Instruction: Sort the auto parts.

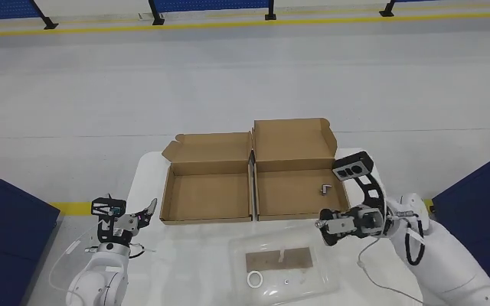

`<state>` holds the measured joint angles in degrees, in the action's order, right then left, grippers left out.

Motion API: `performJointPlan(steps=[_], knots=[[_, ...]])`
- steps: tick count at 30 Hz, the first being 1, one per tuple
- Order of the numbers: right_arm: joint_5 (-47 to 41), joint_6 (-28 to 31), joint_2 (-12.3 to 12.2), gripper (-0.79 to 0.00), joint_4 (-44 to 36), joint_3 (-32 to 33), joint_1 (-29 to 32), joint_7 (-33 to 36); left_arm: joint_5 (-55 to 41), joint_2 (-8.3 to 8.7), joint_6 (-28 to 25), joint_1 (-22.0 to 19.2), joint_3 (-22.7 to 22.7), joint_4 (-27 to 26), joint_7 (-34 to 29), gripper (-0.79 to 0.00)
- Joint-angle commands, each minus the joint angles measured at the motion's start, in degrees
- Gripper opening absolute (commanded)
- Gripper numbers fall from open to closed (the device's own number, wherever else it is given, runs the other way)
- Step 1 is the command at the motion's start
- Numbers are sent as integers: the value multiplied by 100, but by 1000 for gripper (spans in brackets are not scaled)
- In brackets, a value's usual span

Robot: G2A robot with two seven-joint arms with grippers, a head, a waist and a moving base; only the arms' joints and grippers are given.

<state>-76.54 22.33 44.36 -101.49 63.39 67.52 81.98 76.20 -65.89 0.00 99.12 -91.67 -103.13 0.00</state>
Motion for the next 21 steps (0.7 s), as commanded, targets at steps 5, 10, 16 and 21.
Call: performJointPlan(steps=[5, 10, 16, 21], knots=[[-156, -290, 124, -785, 100, 46, -74, 290, 0, 0, 0, 0, 0, 0, 0, 0], [-138, -307, 126, -785, 92, 43, -66, 250, 0, 0, 0, 0, 0, 0, 0, 0], [-647, -721, 282, -785, -231, -201, -105, 253, 0, 0, 0, 0, 0, 0, 0, 0], [-1108, -936, 469, -785, -175, -499, -302, 403, 0, 0, 0, 0, 0, 0, 0, 0]])
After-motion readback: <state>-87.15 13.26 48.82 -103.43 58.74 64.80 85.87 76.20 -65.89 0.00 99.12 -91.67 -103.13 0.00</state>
